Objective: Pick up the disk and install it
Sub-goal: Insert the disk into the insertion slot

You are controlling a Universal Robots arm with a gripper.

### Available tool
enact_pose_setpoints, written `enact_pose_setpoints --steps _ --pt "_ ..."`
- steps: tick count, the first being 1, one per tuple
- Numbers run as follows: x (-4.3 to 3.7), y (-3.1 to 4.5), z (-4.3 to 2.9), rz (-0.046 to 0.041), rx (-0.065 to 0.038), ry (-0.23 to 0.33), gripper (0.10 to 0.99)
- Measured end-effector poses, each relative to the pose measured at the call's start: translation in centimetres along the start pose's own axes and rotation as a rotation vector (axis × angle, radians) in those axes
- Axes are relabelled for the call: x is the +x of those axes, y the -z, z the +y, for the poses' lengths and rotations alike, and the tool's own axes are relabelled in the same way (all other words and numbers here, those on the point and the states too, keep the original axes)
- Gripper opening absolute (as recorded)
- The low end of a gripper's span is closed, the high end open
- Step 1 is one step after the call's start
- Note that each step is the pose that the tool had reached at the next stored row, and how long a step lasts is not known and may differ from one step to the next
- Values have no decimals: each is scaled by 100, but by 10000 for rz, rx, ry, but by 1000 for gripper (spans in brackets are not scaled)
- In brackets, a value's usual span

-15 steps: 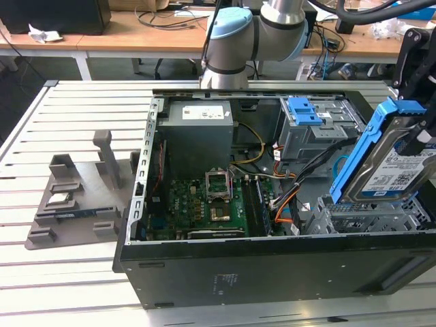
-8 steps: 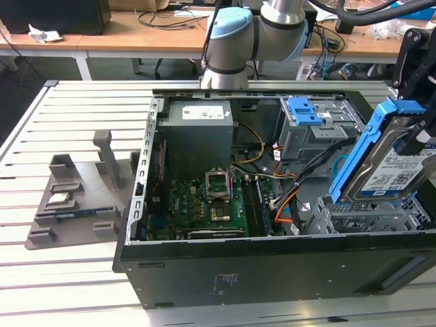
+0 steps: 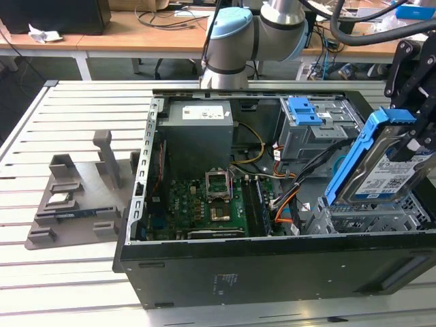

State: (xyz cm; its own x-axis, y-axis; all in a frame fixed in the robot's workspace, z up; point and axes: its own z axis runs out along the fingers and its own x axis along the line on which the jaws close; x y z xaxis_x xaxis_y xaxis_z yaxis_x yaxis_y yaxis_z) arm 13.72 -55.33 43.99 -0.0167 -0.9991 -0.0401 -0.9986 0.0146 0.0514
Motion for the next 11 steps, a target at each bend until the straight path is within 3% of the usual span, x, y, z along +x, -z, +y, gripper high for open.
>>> enact_pose_setpoints --steps 5,11 --pt "5 -130 -5 4 -1 0 365" --pt "8 -200 -8 4 -1 -1 365"
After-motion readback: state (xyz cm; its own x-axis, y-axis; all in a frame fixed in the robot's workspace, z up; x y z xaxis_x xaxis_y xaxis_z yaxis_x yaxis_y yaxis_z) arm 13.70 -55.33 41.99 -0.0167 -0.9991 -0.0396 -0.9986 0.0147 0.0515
